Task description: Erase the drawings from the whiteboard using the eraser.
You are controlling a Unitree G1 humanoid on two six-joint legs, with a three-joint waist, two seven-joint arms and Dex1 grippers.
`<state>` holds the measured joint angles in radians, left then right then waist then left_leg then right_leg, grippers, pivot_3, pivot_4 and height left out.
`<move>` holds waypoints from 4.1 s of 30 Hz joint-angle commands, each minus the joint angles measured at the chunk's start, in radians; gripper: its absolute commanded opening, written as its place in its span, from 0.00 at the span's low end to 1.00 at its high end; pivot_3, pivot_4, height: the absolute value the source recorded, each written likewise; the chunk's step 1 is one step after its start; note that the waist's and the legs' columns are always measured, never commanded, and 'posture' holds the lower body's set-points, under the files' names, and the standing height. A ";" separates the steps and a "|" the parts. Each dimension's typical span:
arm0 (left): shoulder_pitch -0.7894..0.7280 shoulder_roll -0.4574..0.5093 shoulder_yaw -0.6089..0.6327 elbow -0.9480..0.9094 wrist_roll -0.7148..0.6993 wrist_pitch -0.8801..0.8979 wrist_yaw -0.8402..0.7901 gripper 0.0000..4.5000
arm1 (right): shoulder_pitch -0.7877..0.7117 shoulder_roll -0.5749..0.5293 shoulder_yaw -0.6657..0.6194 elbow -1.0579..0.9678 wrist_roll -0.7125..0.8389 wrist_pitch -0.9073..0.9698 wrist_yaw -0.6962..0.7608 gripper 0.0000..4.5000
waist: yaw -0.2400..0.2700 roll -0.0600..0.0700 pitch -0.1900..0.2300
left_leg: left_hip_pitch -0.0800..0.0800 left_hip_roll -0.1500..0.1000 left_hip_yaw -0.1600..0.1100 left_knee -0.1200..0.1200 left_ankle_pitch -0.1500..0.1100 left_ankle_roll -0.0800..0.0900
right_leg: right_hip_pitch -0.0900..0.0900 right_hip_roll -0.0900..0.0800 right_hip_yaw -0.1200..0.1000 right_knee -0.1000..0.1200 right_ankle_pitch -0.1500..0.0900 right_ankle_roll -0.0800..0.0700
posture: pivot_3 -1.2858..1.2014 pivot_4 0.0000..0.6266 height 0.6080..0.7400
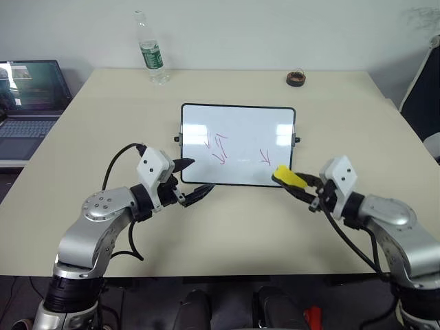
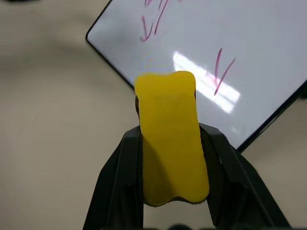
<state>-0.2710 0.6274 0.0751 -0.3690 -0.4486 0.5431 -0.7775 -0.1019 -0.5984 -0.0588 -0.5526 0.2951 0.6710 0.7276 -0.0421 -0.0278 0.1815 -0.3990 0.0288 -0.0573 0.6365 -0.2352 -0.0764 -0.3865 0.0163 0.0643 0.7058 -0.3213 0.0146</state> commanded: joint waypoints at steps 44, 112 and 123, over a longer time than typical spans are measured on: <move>0.050 0.064 -0.080 0.014 0.041 -0.088 -0.106 1.00 | -0.356 0.064 0.374 0.413 -0.442 -0.137 -0.123 0.27 | -0.008 -0.002 -0.001 | 0.002 0.000 0.000 -0.002 0.000 0.000 | 0.002 -0.001 0.000 -0.002 0.000 0.000 | 0.52 0.24 1.00; 0.137 0.072 0.006 0.006 0.040 -0.095 -0.050 1.00 | -0.422 0.181 0.314 0.485 -0.527 -0.247 -0.206 0.27 | -0.013 -0.003 -0.001 | 0.003 0.001 0.001 -0.003 0.001 0.001 | 0.002 -0.001 0.001 -0.002 0.001 0.000 | 0.52 0.24 1.00; 0.172 0.026 0.228 0.049 0.032 -0.073 0.156 1.00 | -0.326 0.185 0.198 0.273 -0.253 -0.303 -0.053 0.27 | -0.013 -0.003 -0.001 | 0.001 0.001 0.000 -0.003 0.000 0.001 | 0.001 -0.001 0.000 -0.004 0.001 0.000 | 0.52 0.24 1.00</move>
<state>-0.1108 0.6500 0.2592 -0.3015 -0.4108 0.4715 -0.6397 -0.4217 -0.4139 0.1850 -0.2302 0.0000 0.4101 0.6688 -0.0548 -0.0305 0.1806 -0.3976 0.0298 -0.0576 0.6333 -0.2348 -0.0759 -0.3854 0.0150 0.0647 0.7022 -0.3203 0.0149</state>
